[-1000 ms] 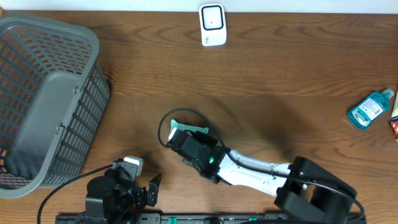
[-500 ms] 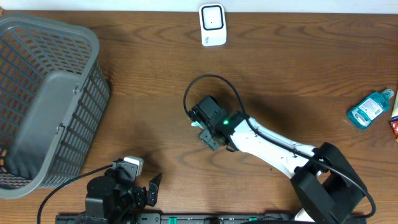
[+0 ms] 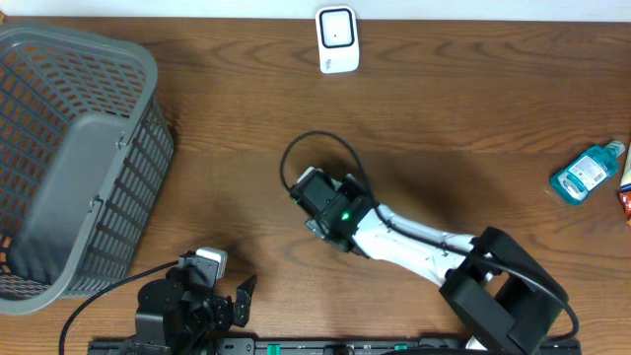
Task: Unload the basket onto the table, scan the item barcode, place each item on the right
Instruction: 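Lift the wipes packet with the right gripper and reorient it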
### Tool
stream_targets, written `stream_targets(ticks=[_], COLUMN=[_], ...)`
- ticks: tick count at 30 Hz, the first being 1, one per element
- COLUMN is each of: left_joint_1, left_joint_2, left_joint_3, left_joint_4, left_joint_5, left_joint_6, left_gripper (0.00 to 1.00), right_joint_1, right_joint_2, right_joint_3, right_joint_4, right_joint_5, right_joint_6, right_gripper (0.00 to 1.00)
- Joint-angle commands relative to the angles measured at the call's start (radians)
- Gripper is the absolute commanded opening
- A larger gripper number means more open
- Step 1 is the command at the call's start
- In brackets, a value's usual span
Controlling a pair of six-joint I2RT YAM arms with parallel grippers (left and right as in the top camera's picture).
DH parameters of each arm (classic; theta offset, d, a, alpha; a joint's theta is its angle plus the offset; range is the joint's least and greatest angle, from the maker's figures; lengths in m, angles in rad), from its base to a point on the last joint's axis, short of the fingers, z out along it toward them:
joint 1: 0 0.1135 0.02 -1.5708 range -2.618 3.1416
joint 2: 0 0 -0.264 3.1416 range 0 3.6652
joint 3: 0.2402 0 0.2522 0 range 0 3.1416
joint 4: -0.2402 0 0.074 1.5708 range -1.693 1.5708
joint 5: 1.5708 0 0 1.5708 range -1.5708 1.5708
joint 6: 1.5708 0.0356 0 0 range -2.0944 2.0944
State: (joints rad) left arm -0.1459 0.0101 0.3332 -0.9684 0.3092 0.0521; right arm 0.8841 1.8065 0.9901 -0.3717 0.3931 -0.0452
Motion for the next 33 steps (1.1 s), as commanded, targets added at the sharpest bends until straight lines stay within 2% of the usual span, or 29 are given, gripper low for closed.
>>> stream_targets(ticks=[1, 2, 3, 4, 5, 10, 12, 15, 17, 21, 23, 28, 33], left_joint_1=[0.0, -0.001, 0.0, 0.0, 0.0, -0.001, -0.001, -0.001, 0.0, 0.0, 0.0, 0.0, 0.0], left_joint_2=[-0.004, -0.004, -0.004, -0.004, -0.004, -0.004, -0.004, -0.004, -0.004, -0.004, -0.004, -0.004, -0.004], left_joint_3=[0.002, 0.002, 0.002, 0.002, 0.002, 0.002, 0.002, 0.002, 0.002, 0.002, 0.002, 0.002, 0.002], left_joint_4=[-0.012, -0.012, -0.012, -0.012, -0.012, -0.012, -0.012, -0.012, -0.012, -0.012, -0.012, -0.012, -0.012], left_joint_5=[0.005, 0.005, 0.005, 0.005, 0.005, 0.005, 0.005, 0.005, 0.005, 0.005, 0.005, 0.005, 0.005], left_joint_6=[-0.002, -0.002, -0.002, -0.002, -0.002, -0.002, -0.002, -0.002, -0.002, -0.002, -0.002, -0.002, -0.002], left_gripper=[0.99, 0.99, 0.99, 0.99, 0.99, 0.99, 0.99, 0.99, 0.99, 0.99, 0.99, 0.99, 0.99], right_joint_1=[0.023, 0.02, 0.015, 0.01, 0.004, -0.03, -0.064, -0.16, -0.238, -0.414, -0.476, -0.547, -0.542], right_joint_2=[0.018, 0.022, 0.032, 0.045, 0.056, 0.046, 0.003, -0.076, -0.102, -0.087, -0.06, 0.033, 0.058], right_joint_3=[-0.036, -0.045, -0.058, -0.07, -0.079, -0.061, 0.006, 0.146, 0.188, 0.168, 0.14, 0.091, 0.088], right_joint_4=[0.033, 0.045, 0.062, 0.076, 0.085, 0.048, -0.056, -0.276, -0.351, -0.383, -0.38, -0.372, -0.42], right_joint_5=[0.103, 0.103, 0.102, 0.102, 0.095, -0.022, -0.15, -0.556, -0.834, -1.319, -1.488, -1.956, -1.955], right_joint_6=[0.007, 0.007, 0.008, 0.016, 0.016, 0.016, 0.045, 0.007, -0.047, -0.104, -0.128, -0.162, -0.119], right_gripper=[0.65, 0.52, 0.19, 0.07, 0.01, 0.01, 0.01, 0.01, 0.01, 0.01, 0.01, 0.01, 0.01])
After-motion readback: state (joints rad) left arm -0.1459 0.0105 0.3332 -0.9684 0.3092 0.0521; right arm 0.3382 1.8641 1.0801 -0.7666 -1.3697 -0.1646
